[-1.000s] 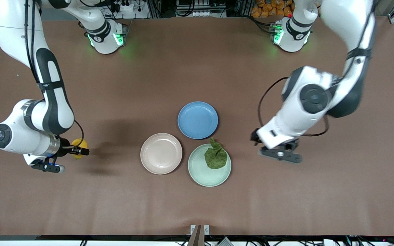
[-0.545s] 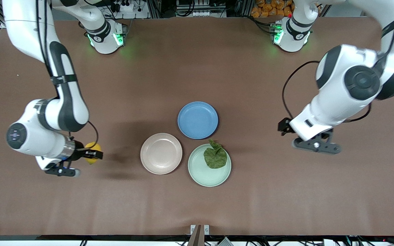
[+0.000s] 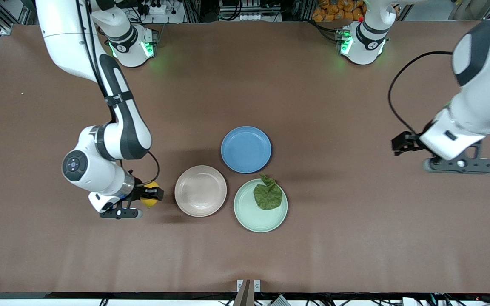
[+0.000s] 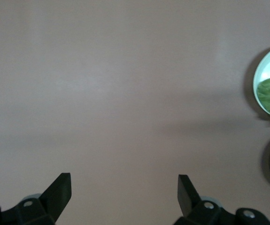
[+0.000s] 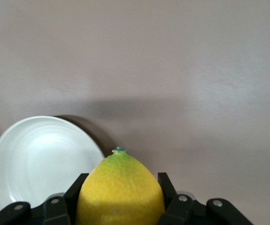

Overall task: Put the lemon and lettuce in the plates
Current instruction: 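Lift the lemon toward the cream plate while the left gripper withdraws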

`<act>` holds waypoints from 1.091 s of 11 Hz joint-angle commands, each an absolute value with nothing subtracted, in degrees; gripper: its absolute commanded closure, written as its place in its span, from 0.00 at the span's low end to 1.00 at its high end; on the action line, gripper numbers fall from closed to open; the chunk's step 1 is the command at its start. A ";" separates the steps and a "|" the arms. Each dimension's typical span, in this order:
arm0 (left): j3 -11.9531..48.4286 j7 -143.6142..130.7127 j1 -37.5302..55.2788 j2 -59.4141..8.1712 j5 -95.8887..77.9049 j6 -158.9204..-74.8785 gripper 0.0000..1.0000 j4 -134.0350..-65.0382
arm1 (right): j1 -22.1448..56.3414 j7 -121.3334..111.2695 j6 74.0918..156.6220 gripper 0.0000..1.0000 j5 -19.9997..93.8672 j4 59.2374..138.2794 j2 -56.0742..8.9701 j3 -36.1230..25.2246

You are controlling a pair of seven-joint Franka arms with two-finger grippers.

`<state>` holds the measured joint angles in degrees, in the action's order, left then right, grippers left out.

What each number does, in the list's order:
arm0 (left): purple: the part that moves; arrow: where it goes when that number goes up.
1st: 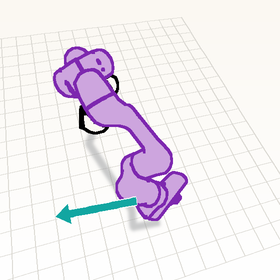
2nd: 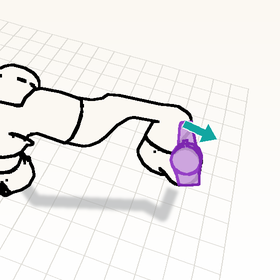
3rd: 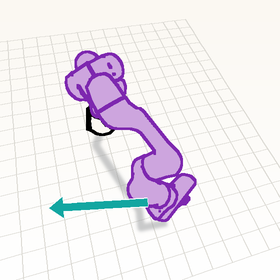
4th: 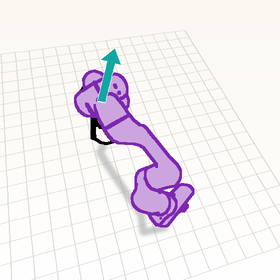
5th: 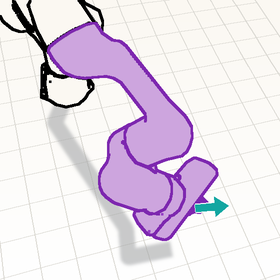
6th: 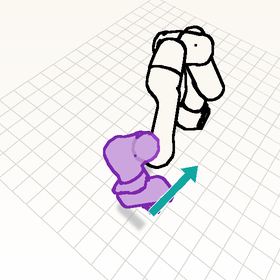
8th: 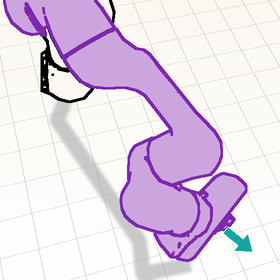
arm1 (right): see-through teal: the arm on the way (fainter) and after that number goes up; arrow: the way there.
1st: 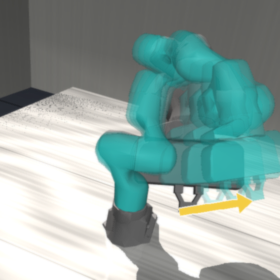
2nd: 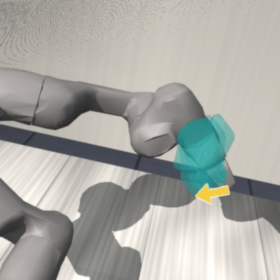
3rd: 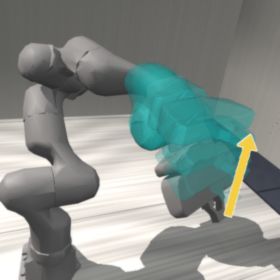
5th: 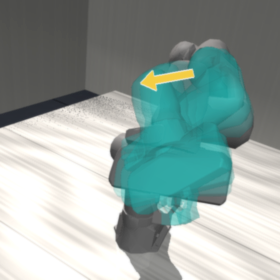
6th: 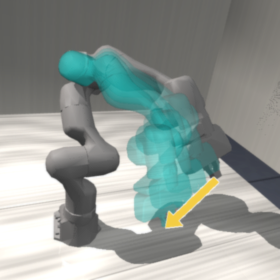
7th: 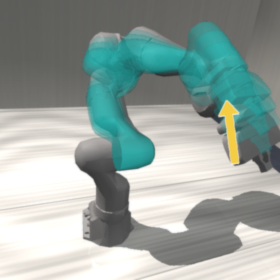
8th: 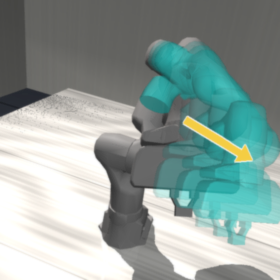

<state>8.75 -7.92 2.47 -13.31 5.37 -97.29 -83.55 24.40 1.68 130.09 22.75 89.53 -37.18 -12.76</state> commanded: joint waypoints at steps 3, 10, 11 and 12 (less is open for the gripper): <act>8.62 -6.68 0.09 -9.50 5.53 -95.45 0.00 -84.73 | 28.29 2.46 140.33 0.33 29.26 87.89 -40.16 -12.48; 9.49 -6.06 0.00 -4.49 4.83 -93.69 0.00 -84.99 | 32.25 5.97 143.35 0.30 31.46 88.51 -43.85 -12.48; 9.58 -6.24 0.09 -2.74 4.49 -92.82 0.00 -86.12 | 32.34 6.15 143.26 0.30 31.46 88.51 -44.47 -12.48; 9.58 -6.41 -0.17 -1.42 3.53 -92.81 0.00 -87.26 | 32.52 6.15 143.26 0.30 31.55 88.77 -44.91 -12.48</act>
